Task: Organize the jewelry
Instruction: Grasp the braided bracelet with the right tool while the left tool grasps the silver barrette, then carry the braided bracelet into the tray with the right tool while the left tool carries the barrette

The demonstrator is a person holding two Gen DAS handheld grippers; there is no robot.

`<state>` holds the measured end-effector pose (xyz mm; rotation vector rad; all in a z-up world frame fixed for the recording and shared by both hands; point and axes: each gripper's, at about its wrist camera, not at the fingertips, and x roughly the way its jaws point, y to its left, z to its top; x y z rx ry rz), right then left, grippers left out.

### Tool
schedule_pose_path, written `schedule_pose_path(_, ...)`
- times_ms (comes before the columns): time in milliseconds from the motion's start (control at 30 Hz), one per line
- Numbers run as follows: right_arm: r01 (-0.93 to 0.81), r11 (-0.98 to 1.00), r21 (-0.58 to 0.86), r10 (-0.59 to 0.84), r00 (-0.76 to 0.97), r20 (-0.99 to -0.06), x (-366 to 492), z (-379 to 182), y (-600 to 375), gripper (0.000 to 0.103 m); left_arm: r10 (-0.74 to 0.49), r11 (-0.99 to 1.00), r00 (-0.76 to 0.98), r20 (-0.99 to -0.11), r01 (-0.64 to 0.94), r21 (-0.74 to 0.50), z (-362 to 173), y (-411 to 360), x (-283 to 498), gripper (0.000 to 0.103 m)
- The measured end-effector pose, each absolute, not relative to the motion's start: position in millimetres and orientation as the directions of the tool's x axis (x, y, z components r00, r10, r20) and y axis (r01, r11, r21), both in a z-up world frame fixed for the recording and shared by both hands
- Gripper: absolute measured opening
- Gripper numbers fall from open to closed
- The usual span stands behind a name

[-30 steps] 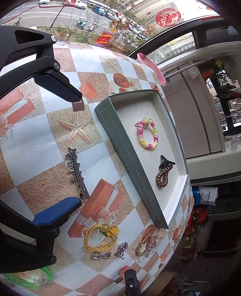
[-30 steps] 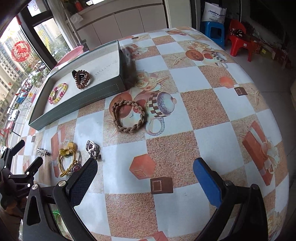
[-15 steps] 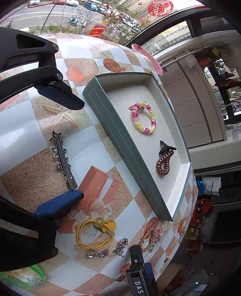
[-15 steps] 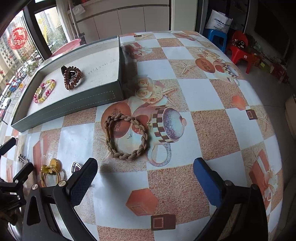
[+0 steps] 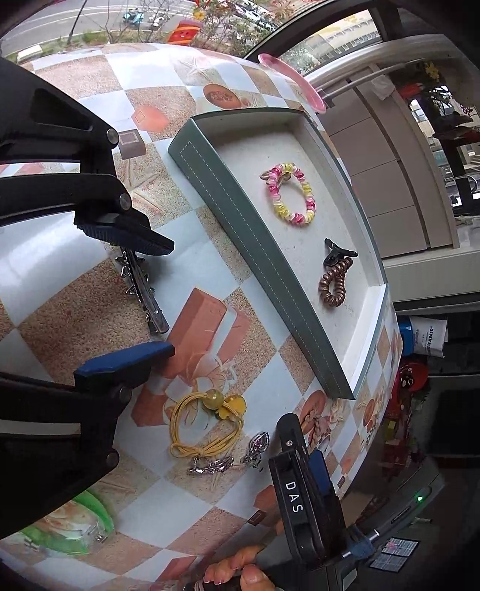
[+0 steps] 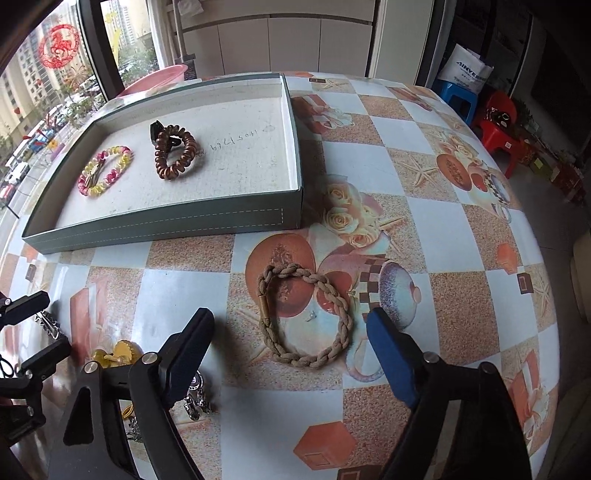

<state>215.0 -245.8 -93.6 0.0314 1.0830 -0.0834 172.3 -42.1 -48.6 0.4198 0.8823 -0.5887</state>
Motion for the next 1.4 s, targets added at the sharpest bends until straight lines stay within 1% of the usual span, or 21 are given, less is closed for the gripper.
schedule_pose_path(33, 0.081, 0.997, -0.015, -0.051, 0.468, -0.882, 213.7, -92.1, -244.2, 0.073, -0.309, 0.759, 0.490, -0.815, 0.643, 0.099, -48.4, -42.3, 169.7, 0.055)
schedule_pose_path(67, 0.081, 0.997, -0.015, -0.051, 0.468, -0.882, 212.8, -91.0, -243.6, 0.066, -0.315, 0.753, 0.481, -0.818, 0.651, 0.093, -48.1, -42.8, 167.4, 0.045)
schedule_pose_path(100, 0.082, 0.996, -0.015, -0.052, 0.468, -0.882, 212.2, -90.2, -243.3, 0.059, -0.317, 0.751, 0.477, -0.820, 0.654, 0.090, -47.7, -43.4, 165.2, 0.041)
schedule_pose_path(133, 0.084, 0.996, -0.014, -0.052, 0.469, -0.882, 211.6, -89.4, -243.3, 0.054, -0.315, 0.750, 0.478, -0.820, 0.654, 0.093, -47.6, -44.1, 163.0, 0.037)
schedule_pose_path(167, 0.085, 0.996, -0.013, -0.052, 0.470, -0.881, 210.7, -88.6, -242.9, 0.043, -0.314, 0.750, 0.481, -0.819, 0.654, 0.096, -47.8, -44.5, 160.6, 0.033)
schedule_pose_path(200, 0.084, 0.996, -0.012, -0.050, 0.470, -0.881, 210.3, -88.0, -242.4, 0.034, -0.315, 0.750, 0.482, -0.818, 0.655, 0.097, -47.7, -44.6, 157.9, 0.024)
schedule_pose_path(233, 0.082, 0.997, -0.012, -0.049, 0.470, -0.881, 209.6, -87.5, -241.7, 0.029, -0.313, 0.752, 0.483, -0.818, 0.652, 0.097, -47.8, -44.8, 155.7, 0.024)
schedule_pose_path(267, 0.082, 0.997, -0.017, -0.053, 0.470, -0.881, 207.8, -87.0, -240.3, 0.017, -0.310, 0.757, 0.489, -0.815, 0.645, 0.099, -47.7, -44.2, 153.4, 0.024)
schedule_pose_path(300, 0.083, 0.996, -0.019, -0.056, 0.471, -0.880, 206.2, -87.0, -240.2, 0.013, -0.310, 0.764, 0.493, -0.813, 0.639, 0.096, -47.5, -43.4, 151.9, 0.024)
schedule_pose_path(467, 0.098, 0.995, 0.002, -0.045, 0.479, -0.876, 195.2, -85.6, -241.6, 0.013, -0.309, 0.807, 0.501, -0.808, 0.588, 0.056, -45.6, -35.1, 148.6, 0.024)
schedule_pose_path(667, 0.114, 0.990, 0.080, 0.013, 0.491, -0.871, 176.5, -80.9, -249.5, 0.012, -0.347, 0.842, 0.503, -0.792, 0.540, -0.026, -36.0, -21.6, 147.3, 0.024)
schedule_pose_path(967, 0.129, 0.974, 0.187, 0.098, 0.505, -0.857, 152.3, -74.8, -256.7, 0.012, -0.390, 0.863, 0.506, -0.770, 0.492, -0.114, -22.6, -10.6, 145.6, 0.024)
schedule_pose_path(1400, 0.108, 0.958, 0.265, 0.166, 0.547, -0.821, 133.2, -53.7, -255.0, 0.012, -0.421, 0.878, 0.541, -0.728, 0.444, -0.177, 3.2, 2.2, 146.4, 0.024)
